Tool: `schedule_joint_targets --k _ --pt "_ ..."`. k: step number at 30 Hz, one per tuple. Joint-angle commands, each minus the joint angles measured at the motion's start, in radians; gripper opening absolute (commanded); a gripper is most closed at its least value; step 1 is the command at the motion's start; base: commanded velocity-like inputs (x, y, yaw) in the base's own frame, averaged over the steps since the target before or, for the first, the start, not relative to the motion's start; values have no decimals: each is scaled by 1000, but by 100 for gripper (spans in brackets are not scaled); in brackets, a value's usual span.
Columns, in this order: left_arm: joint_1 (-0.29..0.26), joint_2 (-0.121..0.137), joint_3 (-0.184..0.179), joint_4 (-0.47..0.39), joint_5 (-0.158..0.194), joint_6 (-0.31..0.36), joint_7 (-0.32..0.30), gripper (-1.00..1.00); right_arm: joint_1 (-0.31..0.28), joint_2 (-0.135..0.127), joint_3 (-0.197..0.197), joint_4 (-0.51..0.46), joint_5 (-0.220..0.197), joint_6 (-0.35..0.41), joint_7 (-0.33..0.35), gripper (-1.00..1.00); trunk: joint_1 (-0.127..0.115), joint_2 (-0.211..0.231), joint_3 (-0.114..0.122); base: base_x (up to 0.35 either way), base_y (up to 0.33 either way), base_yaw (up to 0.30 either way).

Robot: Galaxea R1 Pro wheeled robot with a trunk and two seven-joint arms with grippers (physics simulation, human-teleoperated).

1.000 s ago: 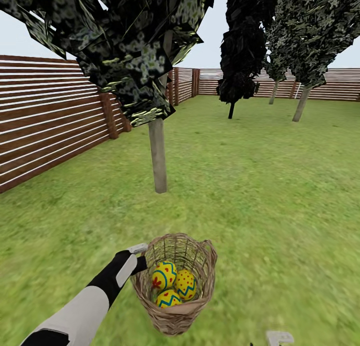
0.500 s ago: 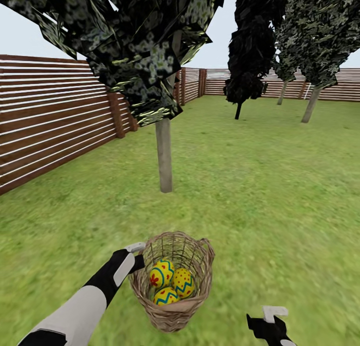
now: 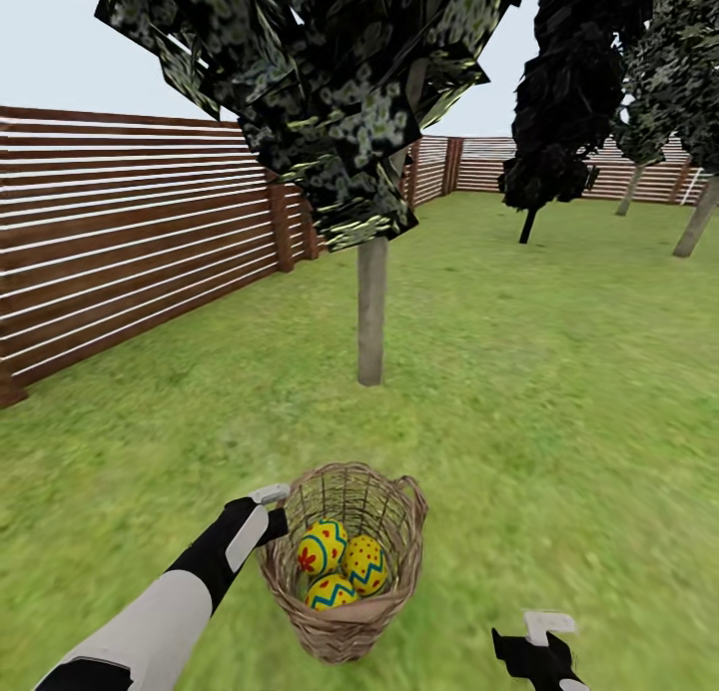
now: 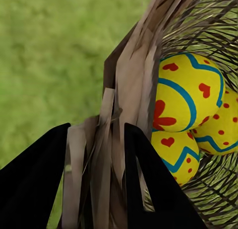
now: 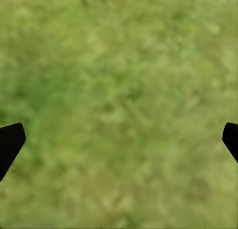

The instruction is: Take the three Easter eggs out of the wicker basket on the lawn in the garden, then place them on the lawn next to a single tree (choose any tree) so that all three eggs are next to the same tree and none are left in the basket.

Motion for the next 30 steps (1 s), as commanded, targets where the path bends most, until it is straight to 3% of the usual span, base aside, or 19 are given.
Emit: schedule_joint_targets --k 1,15,30 --pt "-1 1 -6 -2 13 0 10 -100 0 0 -5 0 2 -4 1 100 0 0 -1 243 0 285" --pt "-1 2 -6 -9 13 0 10 -100 0 0 -5 2 2 -5 1 100 0 0 -1 304 0 267" --pt "-1 2 -7 -11 12 0 10 -100 0 -1 -5 3 1 -7 2 100 0 0 -1 326 0 6"
